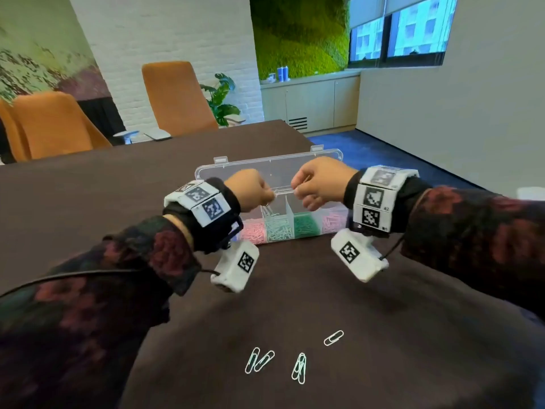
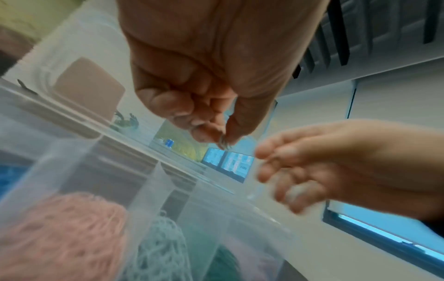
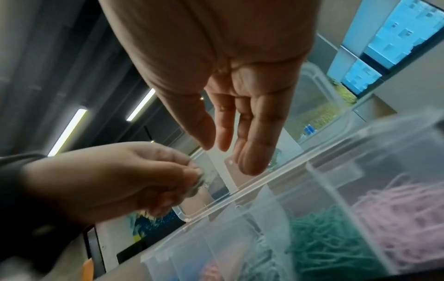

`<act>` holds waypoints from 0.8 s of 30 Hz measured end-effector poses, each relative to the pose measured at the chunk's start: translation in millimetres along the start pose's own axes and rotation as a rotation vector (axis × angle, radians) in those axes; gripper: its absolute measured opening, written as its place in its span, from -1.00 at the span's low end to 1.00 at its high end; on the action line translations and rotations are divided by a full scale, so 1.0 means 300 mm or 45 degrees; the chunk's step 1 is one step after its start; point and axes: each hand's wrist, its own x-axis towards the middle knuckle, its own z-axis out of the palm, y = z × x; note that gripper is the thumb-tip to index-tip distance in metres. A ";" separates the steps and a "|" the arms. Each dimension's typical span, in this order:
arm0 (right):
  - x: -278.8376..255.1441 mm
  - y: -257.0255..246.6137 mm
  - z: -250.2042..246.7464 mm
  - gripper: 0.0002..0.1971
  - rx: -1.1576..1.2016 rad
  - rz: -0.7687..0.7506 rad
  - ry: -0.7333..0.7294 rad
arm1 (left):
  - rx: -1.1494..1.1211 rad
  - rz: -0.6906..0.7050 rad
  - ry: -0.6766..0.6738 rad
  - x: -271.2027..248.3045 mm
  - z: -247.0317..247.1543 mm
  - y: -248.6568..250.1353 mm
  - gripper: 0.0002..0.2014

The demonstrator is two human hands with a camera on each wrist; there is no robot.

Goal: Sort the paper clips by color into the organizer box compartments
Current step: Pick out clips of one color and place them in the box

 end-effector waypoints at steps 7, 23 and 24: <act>-0.273 0.062 0.012 -0.83 -0.800 -0.315 -0.679 | 0.245 0.023 0.033 0.044 0.021 -0.024 -0.85; -0.407 0.102 0.181 -0.78 -1.056 -0.511 -0.954 | 0.506 0.139 -0.575 -0.602 0.222 0.013 -0.71; -0.420 0.098 0.193 -0.82 -0.979 -0.521 -0.958 | 0.487 0.160 -0.582 -0.592 0.226 0.015 -0.74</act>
